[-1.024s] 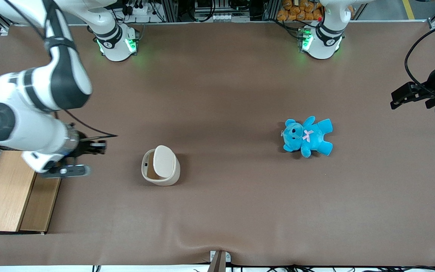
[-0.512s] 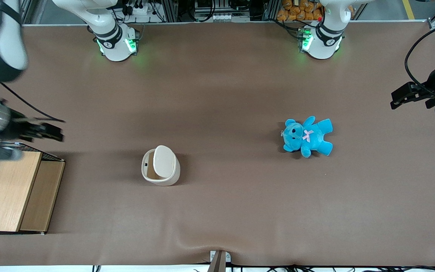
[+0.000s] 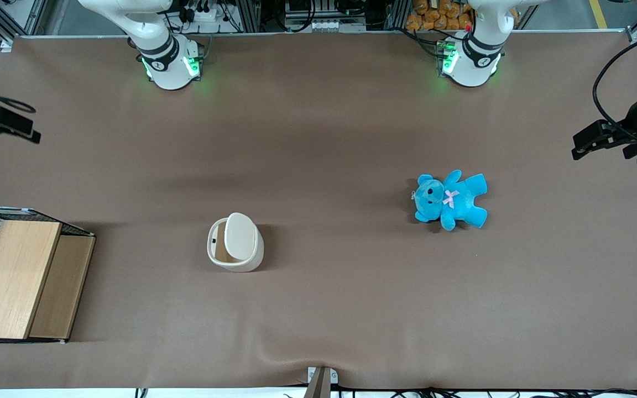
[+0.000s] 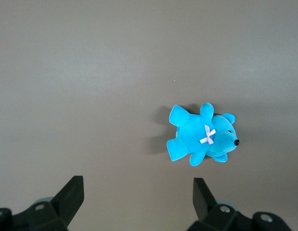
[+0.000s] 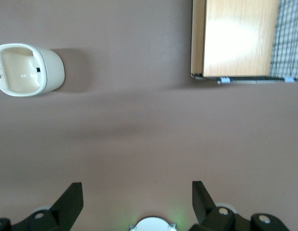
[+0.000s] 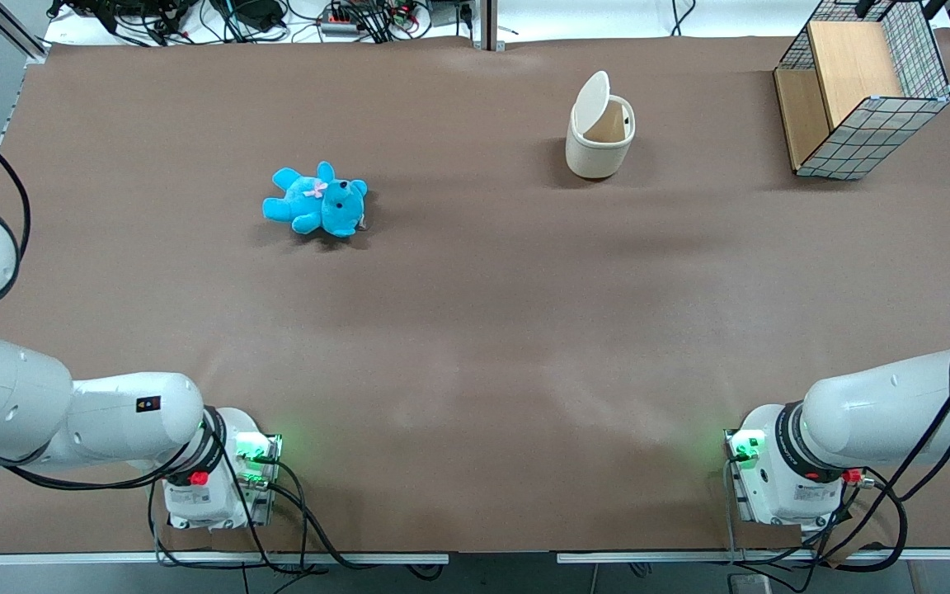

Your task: Open trash can with right arm

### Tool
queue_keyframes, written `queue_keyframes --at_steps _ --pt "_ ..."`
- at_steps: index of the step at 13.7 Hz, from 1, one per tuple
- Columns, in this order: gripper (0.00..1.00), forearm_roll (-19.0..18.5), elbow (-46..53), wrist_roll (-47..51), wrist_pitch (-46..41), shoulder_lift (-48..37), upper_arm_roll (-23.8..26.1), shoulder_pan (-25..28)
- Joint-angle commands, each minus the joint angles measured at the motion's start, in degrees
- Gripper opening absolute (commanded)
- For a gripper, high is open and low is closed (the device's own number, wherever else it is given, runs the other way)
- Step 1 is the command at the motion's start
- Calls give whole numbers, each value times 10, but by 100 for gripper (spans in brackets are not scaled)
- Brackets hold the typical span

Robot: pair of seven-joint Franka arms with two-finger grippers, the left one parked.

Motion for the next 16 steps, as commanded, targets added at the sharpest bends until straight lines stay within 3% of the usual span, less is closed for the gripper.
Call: queue_keyframes --at_steps 1,16 --pt "100 -13 15 21 -16 0 7 6" --pt "100 -12 31 22 -35 2 7 5"
